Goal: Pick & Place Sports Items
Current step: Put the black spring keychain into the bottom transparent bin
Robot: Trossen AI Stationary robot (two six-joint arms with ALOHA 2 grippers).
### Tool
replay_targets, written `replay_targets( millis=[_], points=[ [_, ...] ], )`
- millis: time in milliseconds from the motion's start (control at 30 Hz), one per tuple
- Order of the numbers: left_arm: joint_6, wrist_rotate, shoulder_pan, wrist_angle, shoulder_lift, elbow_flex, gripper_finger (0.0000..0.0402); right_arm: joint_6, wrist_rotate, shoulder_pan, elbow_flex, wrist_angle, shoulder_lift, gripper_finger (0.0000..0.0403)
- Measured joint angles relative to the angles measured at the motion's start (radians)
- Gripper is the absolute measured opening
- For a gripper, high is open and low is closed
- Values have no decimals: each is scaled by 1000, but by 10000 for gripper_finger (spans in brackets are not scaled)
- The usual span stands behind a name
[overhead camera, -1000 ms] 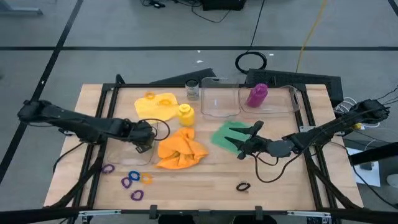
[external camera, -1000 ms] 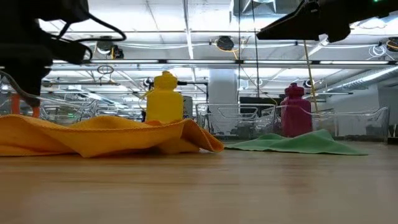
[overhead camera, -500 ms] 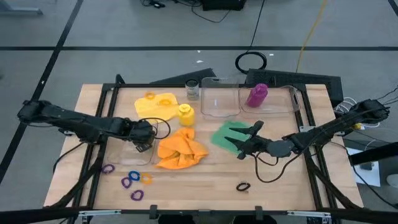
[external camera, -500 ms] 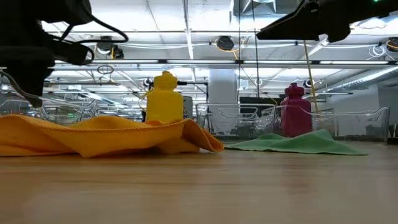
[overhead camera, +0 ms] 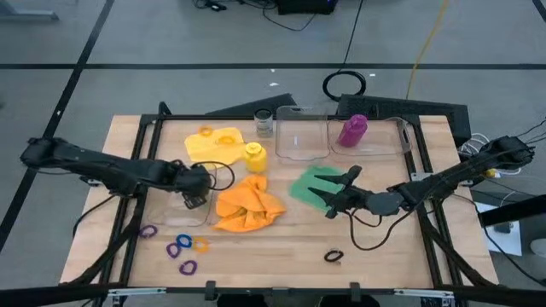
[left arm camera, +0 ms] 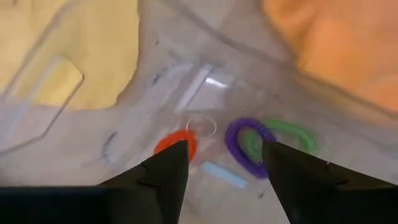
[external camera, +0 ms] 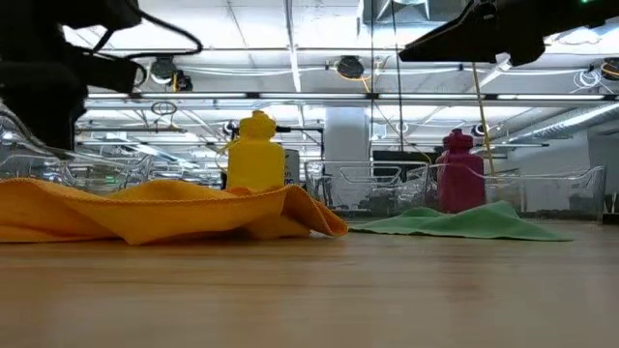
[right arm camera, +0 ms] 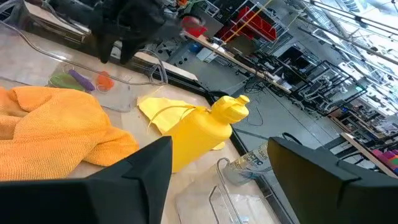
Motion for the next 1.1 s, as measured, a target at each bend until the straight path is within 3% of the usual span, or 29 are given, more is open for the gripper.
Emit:
replay_targets(
  millis=[300, 533, 833, 1100],
  points=[
    [185, -1, -17, 280, -131, 0, 175, 0, 0, 0, 0, 0, 0, 192],
    [513, -1, -105, 691, -185, 0, 175, 0, 0, 0, 0, 0, 0, 192],
    [831, 19, -212, 1051, -85, 0, 175, 0, 0, 0, 0, 0, 0, 191],
    [942, 15, -225, 1210, 16, 0, 175, 8, 0, 0, 0, 0, 0, 192]
  ],
)
